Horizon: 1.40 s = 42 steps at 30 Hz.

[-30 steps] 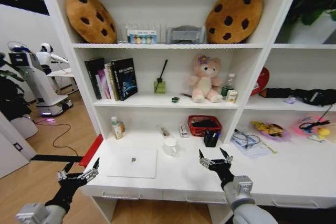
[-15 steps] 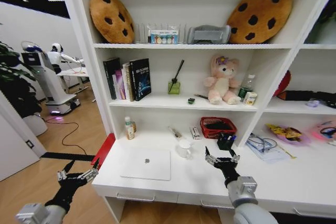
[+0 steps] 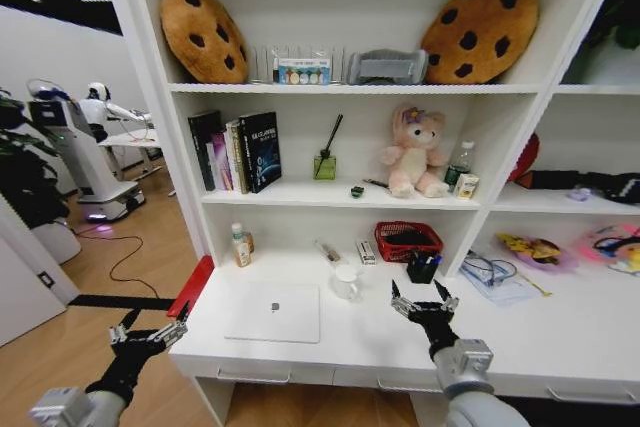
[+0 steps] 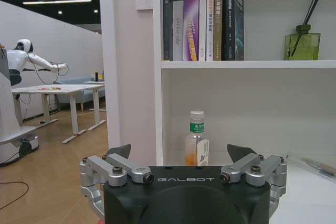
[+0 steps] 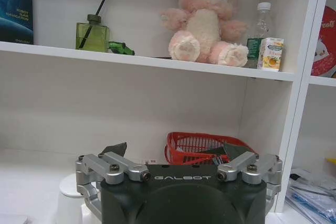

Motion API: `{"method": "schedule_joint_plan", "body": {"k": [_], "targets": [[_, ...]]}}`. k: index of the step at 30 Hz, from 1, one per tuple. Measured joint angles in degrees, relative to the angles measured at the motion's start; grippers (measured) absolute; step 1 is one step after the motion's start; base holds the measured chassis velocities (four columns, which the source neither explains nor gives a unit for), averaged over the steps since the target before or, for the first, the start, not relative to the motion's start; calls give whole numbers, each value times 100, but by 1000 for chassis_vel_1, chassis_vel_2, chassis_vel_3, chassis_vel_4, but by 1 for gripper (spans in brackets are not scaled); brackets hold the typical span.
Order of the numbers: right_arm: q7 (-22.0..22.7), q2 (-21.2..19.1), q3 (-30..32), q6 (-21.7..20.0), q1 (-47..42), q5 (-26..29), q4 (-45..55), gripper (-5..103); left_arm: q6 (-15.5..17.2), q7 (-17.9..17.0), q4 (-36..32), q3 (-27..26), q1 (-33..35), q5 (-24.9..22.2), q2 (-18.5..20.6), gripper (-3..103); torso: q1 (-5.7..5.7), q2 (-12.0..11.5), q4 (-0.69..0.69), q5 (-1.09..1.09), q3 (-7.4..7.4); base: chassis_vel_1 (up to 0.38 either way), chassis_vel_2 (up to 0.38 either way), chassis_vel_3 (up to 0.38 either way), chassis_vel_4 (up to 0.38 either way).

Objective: Organize the objects on the table.

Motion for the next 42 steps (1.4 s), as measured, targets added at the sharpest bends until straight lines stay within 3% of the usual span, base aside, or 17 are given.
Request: {"method": "schedule_joint_plan", "body": {"k": [26, 42], "targets": [[-1, 8, 10, 24, -29, -24, 5, 100, 0, 0, 0, 0, 0, 0, 0, 100, 0, 0, 2, 0, 0, 0, 0, 0, 0], [53, -18, -59, -165, -79, -92, 52, 100, 0, 0, 0, 0, 0, 0, 0, 100, 3, -1, 2, 0, 1, 14, -15, -13, 16]]}}
